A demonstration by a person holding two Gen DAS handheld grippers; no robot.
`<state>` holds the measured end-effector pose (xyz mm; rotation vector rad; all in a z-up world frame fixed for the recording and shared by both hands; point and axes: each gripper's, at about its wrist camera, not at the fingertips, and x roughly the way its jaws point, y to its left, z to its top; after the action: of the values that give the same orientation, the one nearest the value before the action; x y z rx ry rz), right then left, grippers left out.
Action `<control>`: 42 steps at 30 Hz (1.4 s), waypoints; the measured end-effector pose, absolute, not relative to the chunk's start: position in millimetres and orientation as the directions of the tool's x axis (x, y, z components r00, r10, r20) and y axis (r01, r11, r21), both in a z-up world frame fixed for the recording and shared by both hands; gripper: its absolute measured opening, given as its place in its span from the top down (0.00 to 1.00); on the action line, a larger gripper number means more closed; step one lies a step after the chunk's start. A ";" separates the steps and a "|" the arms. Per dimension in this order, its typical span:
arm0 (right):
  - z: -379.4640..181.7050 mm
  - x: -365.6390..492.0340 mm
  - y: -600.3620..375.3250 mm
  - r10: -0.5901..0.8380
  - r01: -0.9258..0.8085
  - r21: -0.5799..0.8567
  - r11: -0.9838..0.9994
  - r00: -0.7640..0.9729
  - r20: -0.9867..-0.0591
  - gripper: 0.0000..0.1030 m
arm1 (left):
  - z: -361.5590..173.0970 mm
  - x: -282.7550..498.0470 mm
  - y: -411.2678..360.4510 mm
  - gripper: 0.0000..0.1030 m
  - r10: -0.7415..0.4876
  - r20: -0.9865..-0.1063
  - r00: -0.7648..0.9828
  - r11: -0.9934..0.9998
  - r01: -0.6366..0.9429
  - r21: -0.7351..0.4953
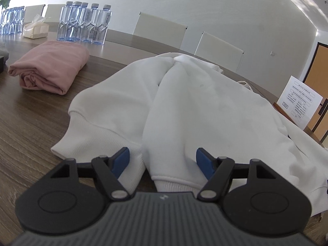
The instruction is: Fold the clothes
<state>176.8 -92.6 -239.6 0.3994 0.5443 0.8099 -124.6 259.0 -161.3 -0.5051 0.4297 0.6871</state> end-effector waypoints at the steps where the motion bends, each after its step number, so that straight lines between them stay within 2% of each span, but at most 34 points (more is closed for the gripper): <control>1: -239.5 175.4 -93.3 0.763 -0.567 0.527 0.634 0.570 -0.305 0.23 | -161.8 -125.1 259.9 0.34 0.482 -0.529 0.698 0.662 -0.686 -0.303; 7: -239.0 165.1 -99.9 0.748 -0.555 0.517 0.652 0.584 -0.315 0.23 | -161.9 -127.0 259.9 0.34 0.482 -0.532 0.696 0.662 -0.687 -0.299; 15: -239.4 163.0 -103.8 0.723 -0.536 0.490 0.687 0.570 -0.391 0.23 | -162.9 -123.0 256.3 0.31 0.503 -0.541 0.674 0.671 -0.699 -0.247; 26: -237.8 169.4 -99.4 0.680 -0.544 0.409 0.733 0.566 -0.465 0.26 | -162.0 -132.7 260.5 0.31 0.520 -0.527 0.672 0.633 -0.717 -0.290; 30: -237.0 170.3 -98.5 0.651 -0.552 0.354 0.755 0.570 -0.501 0.34 | -161.8 -133.0 260.6 0.33 0.519 -0.526 0.674 0.632 -0.716 -0.295; 31: -236.9 171.3 -98.4 0.643 -0.553 0.340 0.761 0.571 -0.510 0.40 | -161.8 -132.7 260.1 0.41 0.517 -0.526 0.676 0.636 -0.714 -0.293; 32: -236.8 172.0 -97.7 0.634 -0.555 0.324 0.766 0.573 -0.519 0.43 | -161.7 -132.4 259.5 0.53 0.515 -0.525 0.678 0.640 -0.711 -0.291; 35: -236.2 169.1 -93.0 0.608 -0.579 0.247 0.777 0.586 -0.536 0.70 | -161.0 -129.9 253.8 0.70 0.522 -0.519 0.677 0.656 -0.708 -0.262; 36: -235.5 166.3 -92.0 0.601 -0.588 0.220 0.778 0.597 -0.532 0.83 | -160.7 -128.6 251.2 0.73 0.524 -0.517 0.677 0.665 -0.705 -0.248; 37: -234.8 163.7 -92.2 0.593 -0.591 0.199 0.782 0.608 -0.528 0.90 | -160.5 -127.4 248.5 0.74 0.526 -0.515 0.677 0.673 -0.701 -0.235; 42: -229.5 158.5 -105.9 0.564 -0.587 0.154 0.794 0.620 -0.545 0.91 | -160.4 -126.0 237.4 0.76 0.515 -0.518 0.682 0.693 -0.688 -0.216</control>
<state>158.5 -105.9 -229.5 -0.0405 0.6126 0.6623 -126.0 237.4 -160.4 -0.4169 0.4439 0.6967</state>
